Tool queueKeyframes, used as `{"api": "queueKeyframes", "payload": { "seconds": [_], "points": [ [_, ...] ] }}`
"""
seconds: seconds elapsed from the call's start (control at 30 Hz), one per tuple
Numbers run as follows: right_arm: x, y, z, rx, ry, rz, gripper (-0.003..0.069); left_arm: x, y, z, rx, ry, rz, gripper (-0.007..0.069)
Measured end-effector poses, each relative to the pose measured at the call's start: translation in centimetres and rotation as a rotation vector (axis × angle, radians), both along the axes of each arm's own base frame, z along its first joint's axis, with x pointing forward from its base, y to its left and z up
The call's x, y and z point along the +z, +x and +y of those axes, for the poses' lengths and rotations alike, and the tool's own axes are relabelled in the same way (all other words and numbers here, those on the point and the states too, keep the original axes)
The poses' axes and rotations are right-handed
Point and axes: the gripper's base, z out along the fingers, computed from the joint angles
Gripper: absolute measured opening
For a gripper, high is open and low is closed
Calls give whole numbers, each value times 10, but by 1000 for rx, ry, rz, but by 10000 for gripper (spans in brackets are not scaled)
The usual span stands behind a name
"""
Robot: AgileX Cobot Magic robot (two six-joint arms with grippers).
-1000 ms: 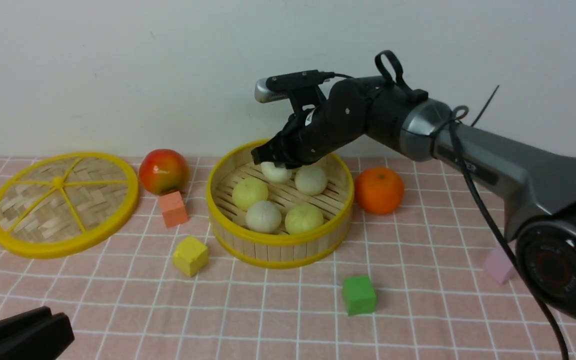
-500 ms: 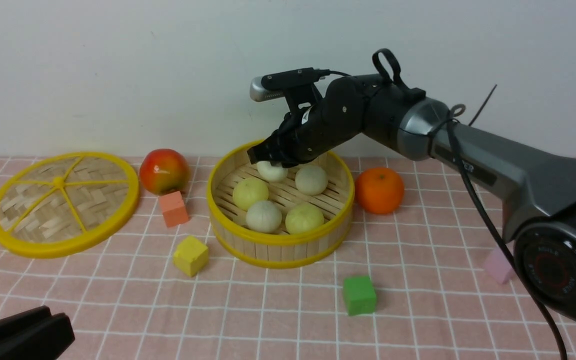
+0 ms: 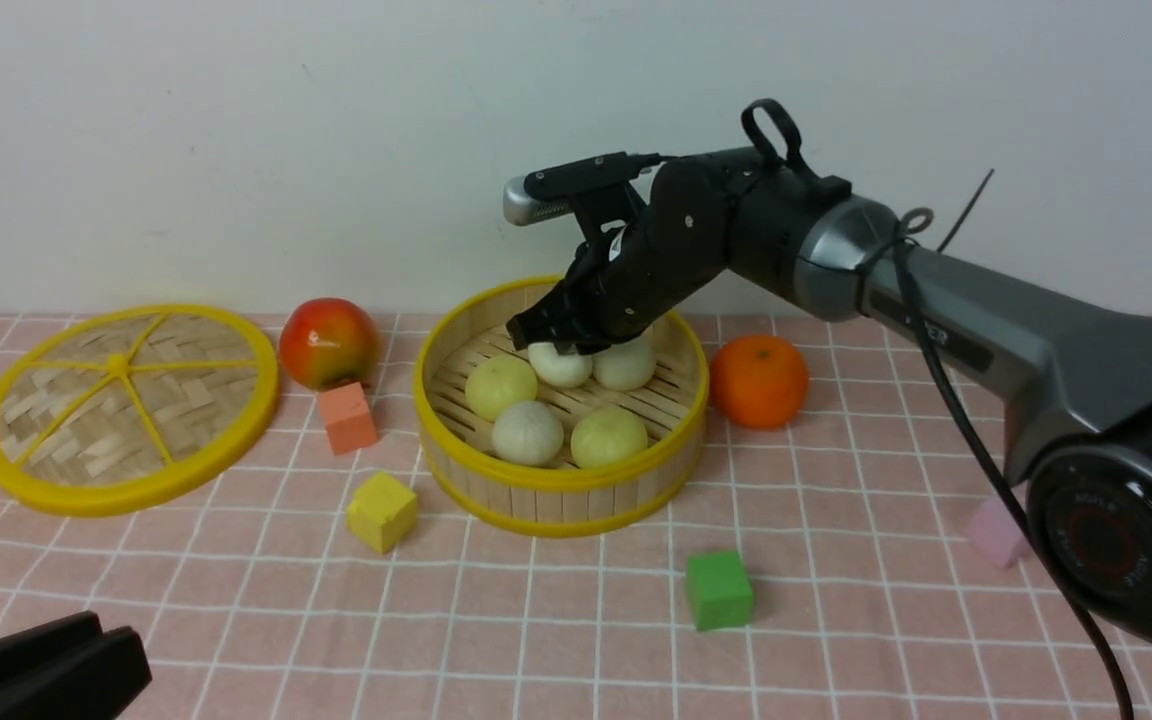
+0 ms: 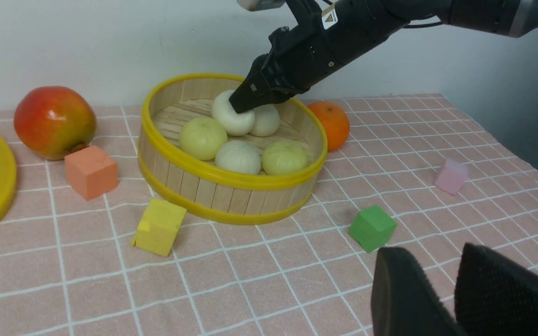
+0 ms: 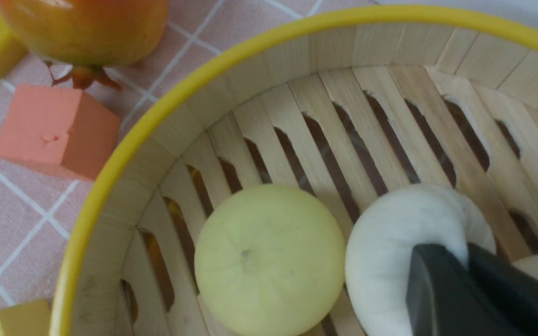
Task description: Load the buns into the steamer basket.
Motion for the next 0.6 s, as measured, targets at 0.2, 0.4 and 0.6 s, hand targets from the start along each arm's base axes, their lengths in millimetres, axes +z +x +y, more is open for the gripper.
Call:
{"api": "queueKeyframes", "payload": {
  "seconds": [0.2, 0.4, 0.6],
  "points": [
    [-8, -1, 0, 5, -18, 34, 52, 0, 0, 0, 0, 0, 0, 204],
    [-9, 0, 0, 5, -18, 34, 175, 0, 0, 0, 0, 0, 0, 212],
    [7, -4, -1, 9, -12, 25, 394, 0, 0, 0, 0, 0, 0, 218]
  ]
}}
